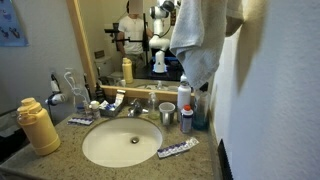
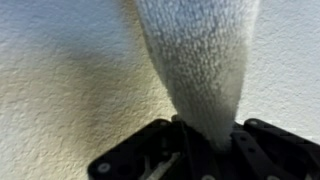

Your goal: Take the towel hanging to the wall and use it to wipe the counter

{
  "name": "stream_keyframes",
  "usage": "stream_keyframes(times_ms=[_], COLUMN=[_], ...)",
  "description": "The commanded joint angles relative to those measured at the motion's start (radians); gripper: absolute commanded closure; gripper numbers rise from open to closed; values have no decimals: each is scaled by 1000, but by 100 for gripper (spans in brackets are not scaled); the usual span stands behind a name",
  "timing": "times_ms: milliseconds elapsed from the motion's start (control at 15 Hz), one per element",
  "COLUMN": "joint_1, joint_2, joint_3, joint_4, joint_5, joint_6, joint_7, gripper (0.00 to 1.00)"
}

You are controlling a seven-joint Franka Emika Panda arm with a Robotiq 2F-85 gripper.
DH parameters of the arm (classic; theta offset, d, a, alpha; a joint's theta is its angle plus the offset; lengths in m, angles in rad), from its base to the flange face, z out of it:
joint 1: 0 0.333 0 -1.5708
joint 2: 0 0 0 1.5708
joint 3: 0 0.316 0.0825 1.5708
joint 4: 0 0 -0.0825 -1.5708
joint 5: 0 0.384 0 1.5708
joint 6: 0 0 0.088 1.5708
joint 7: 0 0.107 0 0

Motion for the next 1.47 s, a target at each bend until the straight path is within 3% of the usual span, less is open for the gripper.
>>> stream_keyframes(times_ms=[0,733,1400], joint_1=[45,94,95], joint_2=[69,193,231], joint_3=[-52,-93,-117], joint_4=[83,181,210], joint_5=[0,8,9], joint_6=[-39,-45,-52], joint_7=[-4,-16,-14], gripper=[97,97,97])
